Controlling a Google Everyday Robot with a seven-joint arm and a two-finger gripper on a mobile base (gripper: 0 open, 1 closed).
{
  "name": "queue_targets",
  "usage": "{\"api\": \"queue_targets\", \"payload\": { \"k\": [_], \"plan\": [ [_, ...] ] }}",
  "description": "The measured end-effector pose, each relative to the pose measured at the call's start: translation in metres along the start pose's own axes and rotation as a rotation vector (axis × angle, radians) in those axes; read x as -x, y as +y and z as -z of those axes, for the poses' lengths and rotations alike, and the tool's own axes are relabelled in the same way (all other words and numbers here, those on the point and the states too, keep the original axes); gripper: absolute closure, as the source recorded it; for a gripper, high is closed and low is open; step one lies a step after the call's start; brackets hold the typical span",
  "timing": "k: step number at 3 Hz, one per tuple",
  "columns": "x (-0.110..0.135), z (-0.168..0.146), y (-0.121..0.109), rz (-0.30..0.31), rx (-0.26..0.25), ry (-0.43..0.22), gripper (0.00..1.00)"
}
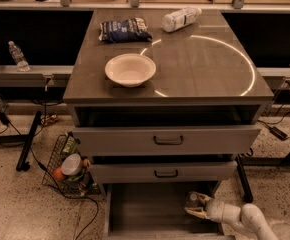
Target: Place water bottle into bottom drawer
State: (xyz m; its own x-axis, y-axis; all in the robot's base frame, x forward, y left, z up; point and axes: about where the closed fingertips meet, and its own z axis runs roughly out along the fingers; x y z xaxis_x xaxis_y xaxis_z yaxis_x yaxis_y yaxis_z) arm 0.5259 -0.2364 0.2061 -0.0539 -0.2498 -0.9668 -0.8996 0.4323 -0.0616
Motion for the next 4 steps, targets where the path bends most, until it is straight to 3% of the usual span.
{"api": "queue_targets", "payload": {
  "k": [1, 3, 4],
  "plan": [
    [-0.003, 0.007, 0.005, -0.009, -0.008, 0.010, 0.00],
    [0.002, 0.040, 0.000, -0.008, -0.062, 0.036, 0.00],
    [0.016, 0.072, -0.003, 0.000, -0.118, 0.045, 0.00]
  ]
}}
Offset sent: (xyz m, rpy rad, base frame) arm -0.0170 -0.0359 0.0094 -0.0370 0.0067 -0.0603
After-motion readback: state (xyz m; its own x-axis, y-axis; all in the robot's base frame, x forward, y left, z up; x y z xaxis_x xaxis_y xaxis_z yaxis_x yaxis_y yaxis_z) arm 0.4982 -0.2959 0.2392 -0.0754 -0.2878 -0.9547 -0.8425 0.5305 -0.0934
